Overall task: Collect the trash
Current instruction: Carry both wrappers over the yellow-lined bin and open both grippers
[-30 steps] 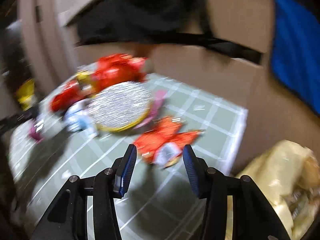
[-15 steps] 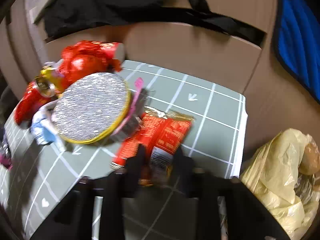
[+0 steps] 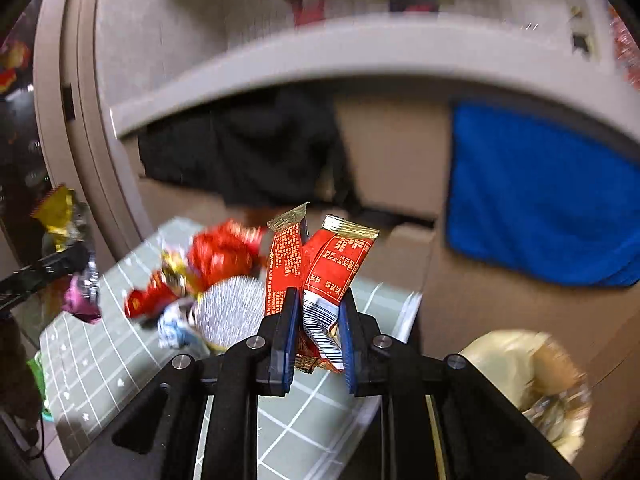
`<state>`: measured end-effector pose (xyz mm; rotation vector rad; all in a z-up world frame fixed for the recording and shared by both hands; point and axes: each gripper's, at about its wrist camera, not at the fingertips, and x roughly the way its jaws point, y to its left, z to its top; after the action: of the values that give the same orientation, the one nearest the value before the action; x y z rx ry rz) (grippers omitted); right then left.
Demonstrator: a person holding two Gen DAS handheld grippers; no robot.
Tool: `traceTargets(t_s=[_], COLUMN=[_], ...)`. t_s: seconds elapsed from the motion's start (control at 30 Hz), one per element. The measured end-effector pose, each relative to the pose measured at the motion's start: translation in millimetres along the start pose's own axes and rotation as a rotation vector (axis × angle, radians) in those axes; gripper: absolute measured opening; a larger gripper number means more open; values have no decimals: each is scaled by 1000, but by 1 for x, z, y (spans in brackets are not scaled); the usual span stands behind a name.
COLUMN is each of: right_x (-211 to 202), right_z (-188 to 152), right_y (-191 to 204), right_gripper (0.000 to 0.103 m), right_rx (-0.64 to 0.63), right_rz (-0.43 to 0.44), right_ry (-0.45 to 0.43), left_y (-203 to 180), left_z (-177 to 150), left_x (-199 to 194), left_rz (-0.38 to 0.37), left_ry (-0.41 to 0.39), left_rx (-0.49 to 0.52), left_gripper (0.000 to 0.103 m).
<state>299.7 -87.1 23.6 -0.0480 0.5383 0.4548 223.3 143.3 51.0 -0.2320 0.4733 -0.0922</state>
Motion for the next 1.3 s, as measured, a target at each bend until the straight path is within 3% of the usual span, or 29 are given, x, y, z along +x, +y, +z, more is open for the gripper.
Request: traceTargets(t_s=[0.13,0.27,0.5,0.63,0.93,1.3], right_x=[-48,-87,-129,-128,-105,-59], right_z=[11,9,-12,-32,-66,-80], right_y=[-32,-67,-120,-143,-179,-206], right_gripper=[17,17,17,17,17,17], right_rx=[0,-2,43,72,151,222], right_rz=[-69,-166,-274,-316,-288,-239], right_ry=[-95,-147,-156,-125,-42,39], left_y=[-58,-112,-192,-222,-241,-239], left_z=[15,14,-7,-25,-61,-85], left_x=[8,27,64,86,134,188], left_rz=[-64,-134,-263,-313,-335,-333], left_ry=[-40,-27,24,67,181,309], left_rx=[75,120,192,221,251,227], left_gripper=[22,22,22,22,22,22])
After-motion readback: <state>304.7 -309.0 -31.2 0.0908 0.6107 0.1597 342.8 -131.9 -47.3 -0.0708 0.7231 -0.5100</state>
